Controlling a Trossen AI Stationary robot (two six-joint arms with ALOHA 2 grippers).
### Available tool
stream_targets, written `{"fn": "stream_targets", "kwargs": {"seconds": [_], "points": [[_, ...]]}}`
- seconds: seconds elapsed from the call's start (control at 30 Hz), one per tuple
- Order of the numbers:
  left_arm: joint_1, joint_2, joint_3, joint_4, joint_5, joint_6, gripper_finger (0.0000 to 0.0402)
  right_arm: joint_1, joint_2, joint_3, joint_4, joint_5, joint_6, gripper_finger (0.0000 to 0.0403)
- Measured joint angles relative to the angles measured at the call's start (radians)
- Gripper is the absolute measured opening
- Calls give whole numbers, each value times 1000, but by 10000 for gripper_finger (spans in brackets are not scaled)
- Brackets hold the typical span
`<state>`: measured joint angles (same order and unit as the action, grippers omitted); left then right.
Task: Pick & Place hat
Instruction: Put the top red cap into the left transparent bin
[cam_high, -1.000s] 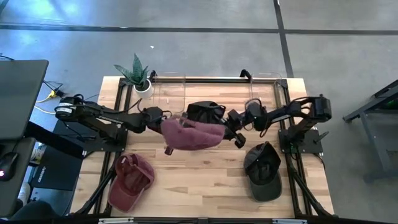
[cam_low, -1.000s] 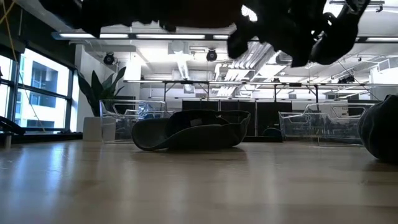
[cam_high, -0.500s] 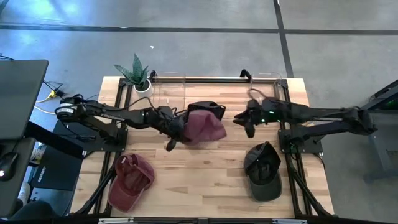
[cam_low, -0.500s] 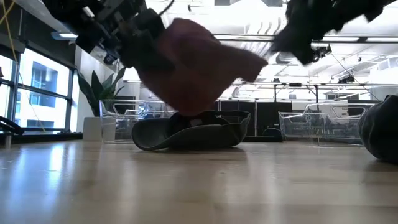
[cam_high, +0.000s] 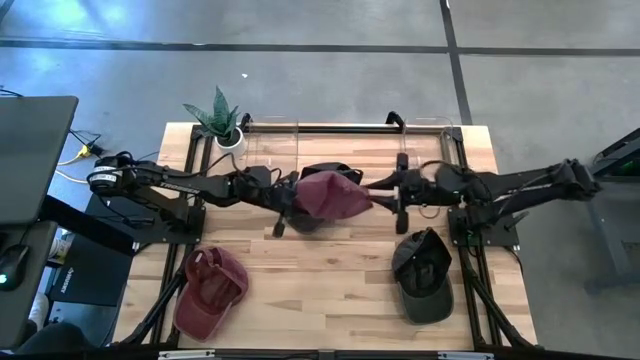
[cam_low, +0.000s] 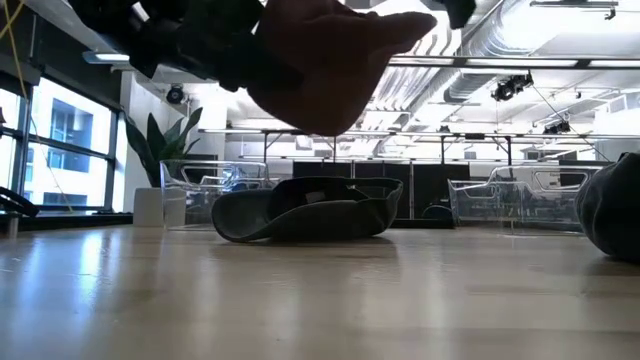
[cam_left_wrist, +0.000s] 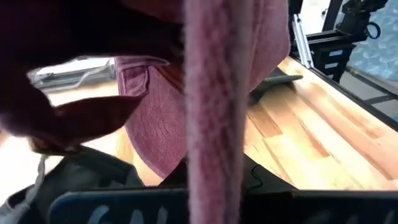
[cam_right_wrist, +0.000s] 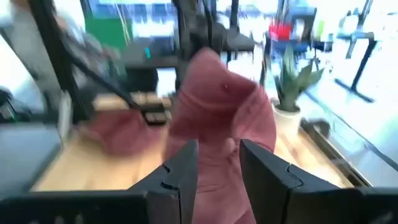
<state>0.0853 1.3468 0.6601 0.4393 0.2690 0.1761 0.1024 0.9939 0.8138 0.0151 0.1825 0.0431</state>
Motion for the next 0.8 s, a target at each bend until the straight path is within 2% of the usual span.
{"fn": "stream_targets", "kwargs": {"seconds": [0.13,0.23,0.33,0.43,0.53,0.6,0.67,0.8], "points": [[0,0,0,11,-1,3,1,-12,115,186,-225,0,-26,133],[0,0,0,6,-3,3,1,-17,203,340,-406,1,-52,167],[0,0,0,8,-3,3,1,-17,297,461,-549,61,-72,205],[0,0,0,7,-16,3,1,-17,388,535,-612,100,-65,232],[0,0,0,5,-43,3,1,-16,474,570,-628,171,-38,239],[0,0,0,4,-60,3,1,-14,519,590,-644,197,-19,229],[0,0,0,-3,-66,3,1,-9,541,606,-655,176,-18,202],[-1,0,0,-24,-64,29,1,12,540,633,-670,39,-17,108]]}}
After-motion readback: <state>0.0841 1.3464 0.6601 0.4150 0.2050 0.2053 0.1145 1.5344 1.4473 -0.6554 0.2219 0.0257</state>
